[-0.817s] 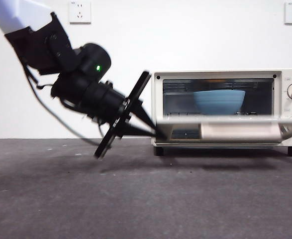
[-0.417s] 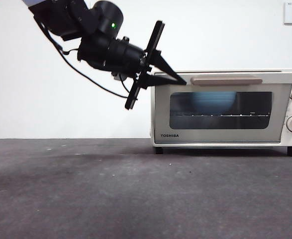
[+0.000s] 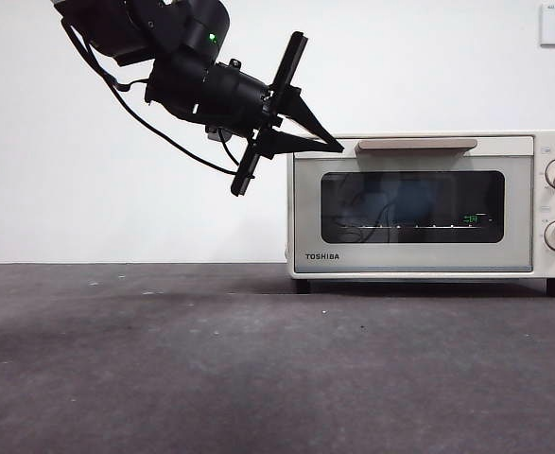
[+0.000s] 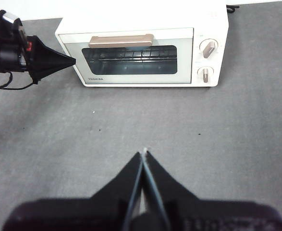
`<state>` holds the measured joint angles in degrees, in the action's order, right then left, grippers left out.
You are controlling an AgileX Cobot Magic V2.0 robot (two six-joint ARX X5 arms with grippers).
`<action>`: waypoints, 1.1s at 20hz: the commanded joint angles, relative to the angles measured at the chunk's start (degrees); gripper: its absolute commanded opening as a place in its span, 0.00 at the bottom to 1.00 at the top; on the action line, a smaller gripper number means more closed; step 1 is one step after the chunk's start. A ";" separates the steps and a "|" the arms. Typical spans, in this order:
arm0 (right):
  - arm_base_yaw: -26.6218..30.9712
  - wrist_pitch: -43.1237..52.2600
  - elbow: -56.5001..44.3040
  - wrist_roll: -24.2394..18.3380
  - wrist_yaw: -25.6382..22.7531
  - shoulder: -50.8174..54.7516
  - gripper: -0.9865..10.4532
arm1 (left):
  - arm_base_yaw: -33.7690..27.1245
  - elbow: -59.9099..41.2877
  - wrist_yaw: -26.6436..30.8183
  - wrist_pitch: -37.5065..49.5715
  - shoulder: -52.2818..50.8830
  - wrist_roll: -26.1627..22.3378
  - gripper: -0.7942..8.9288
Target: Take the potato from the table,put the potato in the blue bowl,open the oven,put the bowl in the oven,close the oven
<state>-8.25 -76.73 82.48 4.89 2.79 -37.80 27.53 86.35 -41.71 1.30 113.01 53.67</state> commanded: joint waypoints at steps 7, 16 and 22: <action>-0.02 -0.07 -0.22 -0.42 -0.31 -0.68 0.08 | -0.11 -0.20 -5.03 0.42 -0.46 -1.97 0.08; -0.02 -1.79 -0.20 -0.37 -0.24 -1.86 0.09 | 0.70 -0.20 -2.16 -11.87 -11.89 -19.50 0.08; -0.02 -1.79 -0.20 -0.42 -0.31 -3.39 0.09 | 3.87 -0.20 23.10 -37.42 -33.64 -39.76 0.08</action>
<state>-8.25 -77.45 82.48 4.89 2.79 -41.08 31.31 86.30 -20.62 -35.59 80.38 19.33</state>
